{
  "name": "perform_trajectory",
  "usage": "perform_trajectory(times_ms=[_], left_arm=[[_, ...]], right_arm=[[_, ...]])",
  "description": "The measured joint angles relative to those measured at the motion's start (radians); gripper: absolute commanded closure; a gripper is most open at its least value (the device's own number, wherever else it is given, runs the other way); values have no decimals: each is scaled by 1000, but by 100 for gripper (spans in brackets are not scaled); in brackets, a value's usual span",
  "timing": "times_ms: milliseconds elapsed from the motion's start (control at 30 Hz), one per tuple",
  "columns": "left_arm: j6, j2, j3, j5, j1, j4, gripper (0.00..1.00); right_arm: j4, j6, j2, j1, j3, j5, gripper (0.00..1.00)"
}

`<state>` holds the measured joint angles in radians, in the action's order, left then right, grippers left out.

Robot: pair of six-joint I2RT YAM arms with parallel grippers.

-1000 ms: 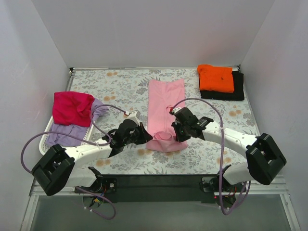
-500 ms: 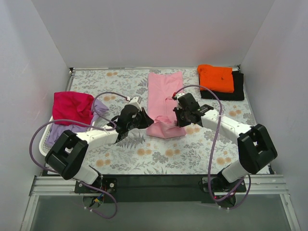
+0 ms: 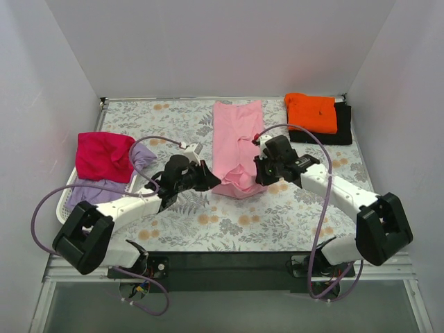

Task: Fold and stack the t-shirts
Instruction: Fold the tshirt

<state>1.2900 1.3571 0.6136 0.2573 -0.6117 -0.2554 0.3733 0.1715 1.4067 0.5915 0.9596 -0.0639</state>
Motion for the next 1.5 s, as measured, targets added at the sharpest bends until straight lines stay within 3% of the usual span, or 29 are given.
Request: perform_trajectory(times_ms=[333, 567, 800, 1000, 1100, 1367, 1500], left_arm=[[46, -235, -166, 135, -48, 159, 100], [109, -367, -166, 146, -179, 349, 100], [217, -395, -195, 149, -354, 449, 100], [328, -345, -197, 87, -647, 476, 100], [378, -343, -192, 37, -739, 501, 100], [439, -599, -174, -205, -761, 524, 100], [438, -631, -140, -323, -761, 518, 100]], right_arm=[[206, 5, -196, 67, -182, -140, 99], [371, 9, -296, 120, -223, -224, 99], [441, 39, -328, 230, -264, -280, 99], [459, 105, -352, 362, -310, -320, 99], [468, 138, -377, 419, -323, -343, 99], [484, 182, -403, 431, -239, -316, 99], [485, 189, -393, 431, -140, -248, 99]])
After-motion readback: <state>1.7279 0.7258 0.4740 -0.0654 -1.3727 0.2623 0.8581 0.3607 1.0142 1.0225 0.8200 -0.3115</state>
